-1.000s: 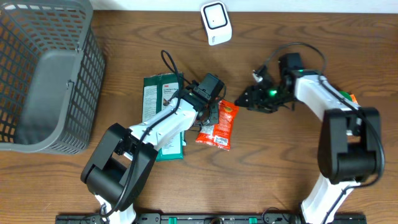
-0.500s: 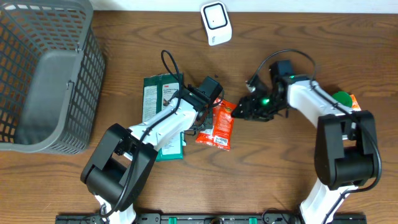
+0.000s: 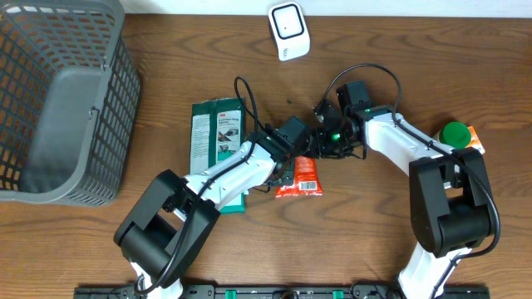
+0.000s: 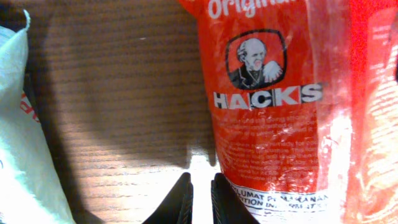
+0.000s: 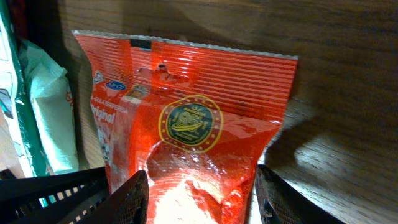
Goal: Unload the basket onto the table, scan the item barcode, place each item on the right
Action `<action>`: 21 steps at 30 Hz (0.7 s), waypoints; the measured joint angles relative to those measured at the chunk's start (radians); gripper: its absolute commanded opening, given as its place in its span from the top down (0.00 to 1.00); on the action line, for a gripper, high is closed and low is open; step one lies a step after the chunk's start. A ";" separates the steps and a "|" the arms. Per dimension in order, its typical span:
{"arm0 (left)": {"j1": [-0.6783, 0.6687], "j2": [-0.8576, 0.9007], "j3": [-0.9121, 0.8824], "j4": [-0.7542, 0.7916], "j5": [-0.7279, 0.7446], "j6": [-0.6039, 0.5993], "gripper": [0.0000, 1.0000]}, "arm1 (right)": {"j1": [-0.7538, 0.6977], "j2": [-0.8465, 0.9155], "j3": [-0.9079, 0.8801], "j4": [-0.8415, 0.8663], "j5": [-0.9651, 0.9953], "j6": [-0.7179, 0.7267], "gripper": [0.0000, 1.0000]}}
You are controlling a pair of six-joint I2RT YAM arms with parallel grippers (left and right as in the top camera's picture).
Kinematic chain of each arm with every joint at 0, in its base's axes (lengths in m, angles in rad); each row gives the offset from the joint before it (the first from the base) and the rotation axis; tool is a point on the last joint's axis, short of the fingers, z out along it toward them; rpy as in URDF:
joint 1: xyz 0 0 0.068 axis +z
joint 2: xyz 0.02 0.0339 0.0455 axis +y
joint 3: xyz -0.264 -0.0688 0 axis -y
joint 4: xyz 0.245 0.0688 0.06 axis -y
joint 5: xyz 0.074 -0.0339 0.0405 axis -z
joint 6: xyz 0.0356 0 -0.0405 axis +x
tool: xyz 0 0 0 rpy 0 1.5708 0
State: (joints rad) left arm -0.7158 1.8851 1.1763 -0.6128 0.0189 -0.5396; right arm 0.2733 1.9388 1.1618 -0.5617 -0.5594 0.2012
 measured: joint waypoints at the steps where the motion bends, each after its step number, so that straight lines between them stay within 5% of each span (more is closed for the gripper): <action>1: 0.001 0.000 0.000 -0.002 0.000 0.003 0.86 | 0.000 0.000 0.000 0.000 0.000 0.000 0.48; 11: 0.057 -0.085 0.048 -0.045 0.011 0.024 0.86 | -0.054 0.000 0.000 -0.036 -0.088 -0.060 0.32; 21: 0.067 -0.073 0.071 0.036 0.217 0.024 0.86 | -0.177 0.000 0.000 -0.136 -0.136 -0.123 0.36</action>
State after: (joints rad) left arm -0.6491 1.8118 1.2472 -0.5766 0.2363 -0.5159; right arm 0.0967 1.9388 1.1614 -0.6975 -0.6956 0.0780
